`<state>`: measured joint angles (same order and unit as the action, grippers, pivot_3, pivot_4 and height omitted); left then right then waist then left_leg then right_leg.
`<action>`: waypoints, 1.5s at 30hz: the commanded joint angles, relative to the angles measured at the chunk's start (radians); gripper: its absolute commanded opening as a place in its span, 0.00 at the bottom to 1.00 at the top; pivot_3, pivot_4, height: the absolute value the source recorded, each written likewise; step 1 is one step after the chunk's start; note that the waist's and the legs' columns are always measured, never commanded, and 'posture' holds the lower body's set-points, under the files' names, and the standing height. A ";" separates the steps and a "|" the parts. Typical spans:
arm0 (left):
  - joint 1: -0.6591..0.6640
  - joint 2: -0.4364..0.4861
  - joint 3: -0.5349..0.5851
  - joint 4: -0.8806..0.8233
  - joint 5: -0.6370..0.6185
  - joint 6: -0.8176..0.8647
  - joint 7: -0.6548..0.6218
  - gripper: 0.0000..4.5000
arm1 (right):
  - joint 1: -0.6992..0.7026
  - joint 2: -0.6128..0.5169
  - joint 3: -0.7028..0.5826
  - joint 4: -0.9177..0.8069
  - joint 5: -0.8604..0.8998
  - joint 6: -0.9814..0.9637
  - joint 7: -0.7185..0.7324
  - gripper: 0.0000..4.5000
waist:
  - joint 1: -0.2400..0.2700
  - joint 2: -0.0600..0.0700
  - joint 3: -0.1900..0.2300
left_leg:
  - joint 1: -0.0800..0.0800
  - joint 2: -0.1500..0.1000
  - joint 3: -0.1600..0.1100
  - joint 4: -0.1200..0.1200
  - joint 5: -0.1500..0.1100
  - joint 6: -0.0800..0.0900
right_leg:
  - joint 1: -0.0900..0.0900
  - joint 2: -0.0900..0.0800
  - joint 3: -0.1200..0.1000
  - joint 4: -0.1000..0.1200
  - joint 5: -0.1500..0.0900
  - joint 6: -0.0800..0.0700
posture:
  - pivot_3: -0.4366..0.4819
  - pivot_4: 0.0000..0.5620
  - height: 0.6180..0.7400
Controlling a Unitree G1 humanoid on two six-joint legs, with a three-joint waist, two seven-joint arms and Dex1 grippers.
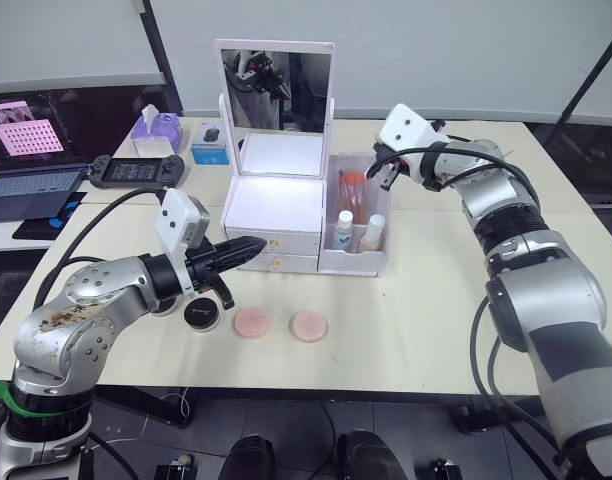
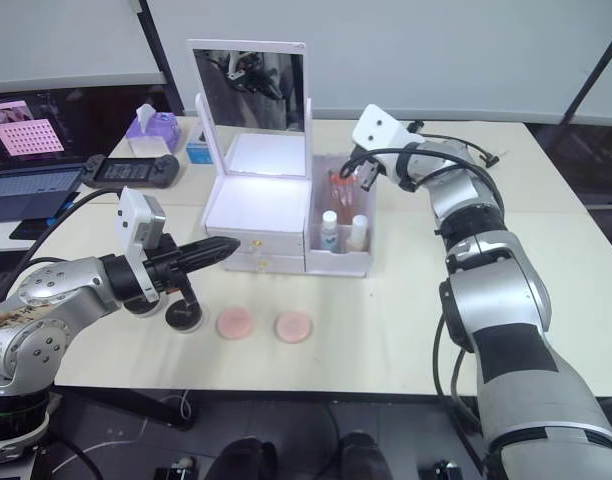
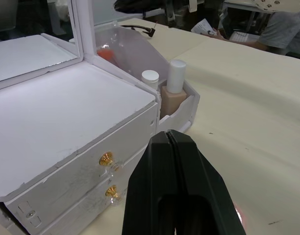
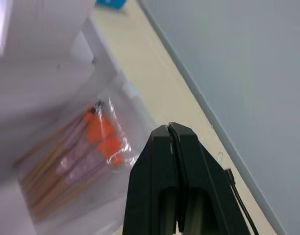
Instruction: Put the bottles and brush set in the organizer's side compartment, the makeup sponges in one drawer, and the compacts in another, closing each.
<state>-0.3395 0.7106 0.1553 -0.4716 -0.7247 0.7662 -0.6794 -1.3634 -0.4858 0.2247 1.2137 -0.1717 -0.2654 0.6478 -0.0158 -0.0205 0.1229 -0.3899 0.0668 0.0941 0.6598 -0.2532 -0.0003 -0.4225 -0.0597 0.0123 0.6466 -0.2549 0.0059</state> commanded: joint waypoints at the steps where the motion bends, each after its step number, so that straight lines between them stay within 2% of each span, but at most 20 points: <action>1: -0.010 0.013 0.023 -0.011 0.014 -0.033 -0.007 0.00 | -0.002 -0.040 -0.068 -0.051 0.052 -0.023 0.070 0.01 | 0.002 0.000 0.000 | 0.000 0.000 0.000 0.000 0.000 0.000 | 0.000 0.000 0.000 0.000 0.000 0.000 | 0.48 0.27 0.72; 6: -0.016 0.089 0.049 0.074 0.088 -0.083 -0.054 0.00 | 0.066 -0.122 -0.168 -0.112 0.143 -0.025 0.233 0.01 | 0.003 0.000 0.000 | 0.000 0.000 0.000 0.000 0.000 0.000 | 0.001 0.000 -0.001 0.000 0.000 0.000 | 0.48 0.27 0.72; 8: -0.005 0.125 0.077 0.139 0.120 -0.124 -0.082 0.09 | 0.109 -0.169 -0.213 -0.138 0.185 -0.008 0.284 0.09 | 0.004 0.000 0.000 | 0.000 0.000 0.000 0.000 0.000 0.000 | 0.001 0.000 -0.001 -0.001 0.000 0.000 | 0.48 0.27 0.72; 9: 0.001 0.140 0.089 0.185 0.143 -0.153 -0.094 0.14 | 0.139 -0.202 -0.237 -0.154 0.205 0.000 0.308 0.14 | 0.004 0.000 0.000 | 0.000 0.000 0.000 0.000 0.000 0.000 | 0.001 0.000 -0.001 -0.001 0.000 0.000 | 0.48 0.27 0.72; 13: 0.022 0.170 0.130 0.316 0.190 -0.243 -0.147 0.43 | 0.235 -0.279 -0.309 -0.232 0.275 0.051 0.373 0.44 | 0.002 0.001 0.000 | 0.001 0.000 0.001 0.000 0.000 0.001 | 0.000 0.000 0.000 -0.001 0.000 0.000 | 0.48 0.27 0.72; 20: 0.111 0.295 0.299 0.706 0.253 -0.470 -0.314 0.91 | 0.470 -0.357 -0.498 -0.398 0.480 0.252 0.465 0.97 | -0.009 0.001 0.000 | 0.003 0.002 0.003 -0.003 -0.001 0.001 | 0.000 0.000 0.000 -0.001 -0.002 -0.002 | 0.48 0.27 0.72; 21: 0.120 0.302 0.321 0.756 0.255 -0.494 -0.326 0.99 | 0.506 -0.365 -0.522 -0.413 0.503 0.280 0.472 1.00 | -0.007 0.001 0.000 | 0.003 0.002 0.004 -0.003 -0.001 0.001 | 0.000 0.000 0.000 -0.001 -0.002 -0.002 | 0.48 0.27 0.72; 23: 0.145 0.313 0.346 0.831 0.272 -0.538 -0.344 1.00 | 0.555 -0.372 -0.581 -0.428 0.558 0.343 0.462 1.00 | -0.003 0.001 0.000 | 0.004 0.002 0.005 -0.003 -0.001 0.001 | 0.000 -0.001 0.000 -0.001 -0.002 -0.002 | 0.48 0.27 0.72; 26: 0.186 0.320 0.377 0.915 0.283 -0.588 -0.368 1.00 | 0.630 -0.388 -0.597 -0.444 0.552 0.337 0.451 1.00 | 0.000 0.001 0.000 | 0.005 0.002 0.007 -0.003 -0.001 0.001 | 0.001 -0.002 0.000 0.000 -0.001 -0.002 | 0.48 0.27 0.72; 34: 0.190 0.301 0.430 0.930 0.257 -0.597 -0.359 1.00 | 0.701 -0.377 -0.615 -0.465 0.567 0.355 0.415 1.00 | 0.003 0.000 0.001 | 0.004 0.002 0.007 -0.003 -0.001 0.002 | 0.001 -0.002 0.000 0.000 -0.001 -0.002 | 0.48 0.27 0.72; 38: 0.181 0.275 0.447 0.865 0.216 -0.498 -0.301 1.00 | 0.690 -0.380 -0.589 -0.502 0.570 0.387 0.439 1.00 | 0.001 0.000 0.001 | 0.004 0.002 0.007 -0.003 -0.001 0.002 | 0.000 -0.001 0.000 0.001 -0.001 -0.002 | 0.48 0.27 0.72; 43: 0.227 0.205 0.487 0.654 0.150 -0.457 -0.263 1.00 | 0.658 -0.396 -0.490 -0.737 0.620 0.631 0.543 1.00 | 0.000 0.000 0.001 | 0.004 0.002 0.007 -0.003 -0.002 0.002 | 0.000 -0.001 0.001 0.001 -0.001 -0.002 | 0.48 0.27 0.72; 45: 0.269 0.162 0.513 0.521 0.112 -0.413 -0.220 1.00 | 0.645 -0.413 -0.444 -0.861 0.675 0.757 0.612 1.00 | 0.000 0.000 0.001 | 0.004 0.003 0.006 -0.003 -0.002 0.002 | -0.001 -0.001 0.001 0.001 -0.001 -0.002 | 0.48 0.27 0.72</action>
<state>-0.0860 0.8718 0.6177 0.1423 -0.5708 0.3318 -0.9288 -0.6924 -0.8637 -0.2278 0.4600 0.4465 0.4114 1.2111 -0.0156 -0.0205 0.1235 -0.3865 0.0698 0.0997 0.6566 -0.2549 0.0012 -0.4227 -0.0605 0.0132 0.6476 -0.2563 0.0040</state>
